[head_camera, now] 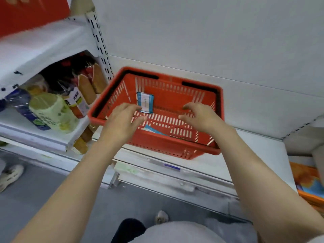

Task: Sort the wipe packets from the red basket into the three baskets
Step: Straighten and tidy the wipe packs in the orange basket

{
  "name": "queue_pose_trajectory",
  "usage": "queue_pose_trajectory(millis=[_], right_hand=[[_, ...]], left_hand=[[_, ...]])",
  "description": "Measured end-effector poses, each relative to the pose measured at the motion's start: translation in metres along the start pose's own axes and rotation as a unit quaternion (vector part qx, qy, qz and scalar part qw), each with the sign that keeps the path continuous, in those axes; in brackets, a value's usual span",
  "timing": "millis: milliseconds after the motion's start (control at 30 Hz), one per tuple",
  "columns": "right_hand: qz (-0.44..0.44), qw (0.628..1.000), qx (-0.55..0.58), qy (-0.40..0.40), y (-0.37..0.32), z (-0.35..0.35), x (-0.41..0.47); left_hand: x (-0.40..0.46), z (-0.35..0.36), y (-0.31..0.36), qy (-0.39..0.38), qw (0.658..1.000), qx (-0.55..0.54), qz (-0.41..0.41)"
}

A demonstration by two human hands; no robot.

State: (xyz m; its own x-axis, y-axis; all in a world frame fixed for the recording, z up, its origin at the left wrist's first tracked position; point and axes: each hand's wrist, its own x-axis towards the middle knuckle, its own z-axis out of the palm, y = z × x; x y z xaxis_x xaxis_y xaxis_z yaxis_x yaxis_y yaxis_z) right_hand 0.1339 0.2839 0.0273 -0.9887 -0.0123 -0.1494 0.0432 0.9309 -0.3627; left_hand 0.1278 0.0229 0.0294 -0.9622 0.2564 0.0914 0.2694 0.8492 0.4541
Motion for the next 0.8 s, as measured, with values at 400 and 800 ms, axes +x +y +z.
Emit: queue_pose_trajectory(millis=[400,800], right_hand=[[0.142,0.927,0.001,-0.346,0.012,0.058,0.107],[0.31,0.832,0.161,-0.431,0.038,0.068,0.111]], left_hand=[[0.168,0.076,-0.034,-0.423,0.881,0.149,0.149],[0.175,0.16,-0.05,-0.546,0.792,0.204,0.183]])
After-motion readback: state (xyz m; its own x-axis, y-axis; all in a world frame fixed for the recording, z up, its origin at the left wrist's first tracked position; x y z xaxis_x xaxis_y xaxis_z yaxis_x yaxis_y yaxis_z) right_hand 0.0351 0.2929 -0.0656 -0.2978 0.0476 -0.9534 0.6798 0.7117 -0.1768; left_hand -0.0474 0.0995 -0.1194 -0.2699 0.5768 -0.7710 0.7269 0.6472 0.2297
